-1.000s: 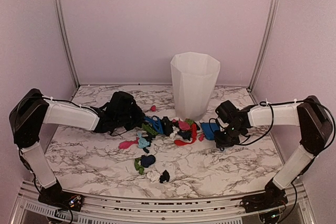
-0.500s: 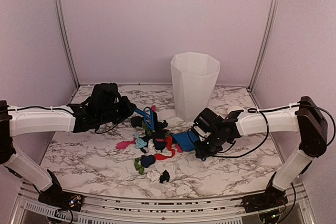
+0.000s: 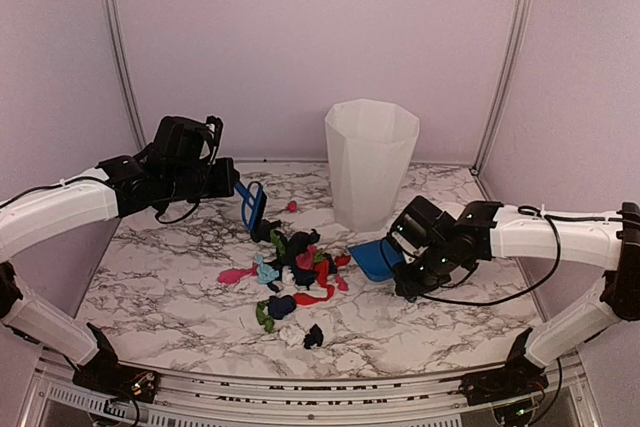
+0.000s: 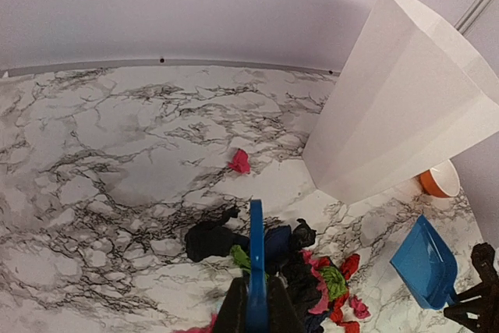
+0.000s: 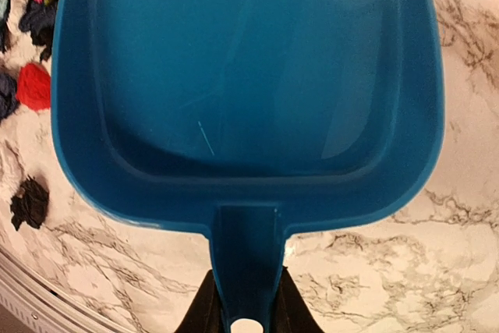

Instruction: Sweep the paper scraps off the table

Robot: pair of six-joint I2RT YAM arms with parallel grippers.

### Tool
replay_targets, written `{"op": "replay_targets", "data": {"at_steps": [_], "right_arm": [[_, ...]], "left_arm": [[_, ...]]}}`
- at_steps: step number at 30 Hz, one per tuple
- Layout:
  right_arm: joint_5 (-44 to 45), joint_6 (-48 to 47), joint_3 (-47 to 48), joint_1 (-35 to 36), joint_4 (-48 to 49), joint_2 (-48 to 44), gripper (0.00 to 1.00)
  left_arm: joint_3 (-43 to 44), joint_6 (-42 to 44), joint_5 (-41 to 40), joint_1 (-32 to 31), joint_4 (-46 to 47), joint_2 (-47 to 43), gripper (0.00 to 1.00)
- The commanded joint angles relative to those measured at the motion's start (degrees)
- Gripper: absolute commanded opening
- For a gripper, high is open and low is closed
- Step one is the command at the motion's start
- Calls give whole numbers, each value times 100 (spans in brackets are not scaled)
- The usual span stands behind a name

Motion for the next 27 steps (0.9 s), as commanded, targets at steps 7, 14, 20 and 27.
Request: {"op": "replay_targets", "data": {"at_steps": [7,14,20,27], "right_arm": [[-74,559,-512,1061,-782,-9,0],[-247,558,-484,1552,-975,222,0],[-507,244,-452,1576,-668,428,0],[-817,-300,-51,1426,-98,1140,0]], "left_arm": [[1148,2090,234,817,-1072,961,0],[2371,3073,766,1005,-1178,2495,0],[3092,3276,1591,990,-1319,3468,0],[3077,3366,2337,747,-1344,3742,0]]}}
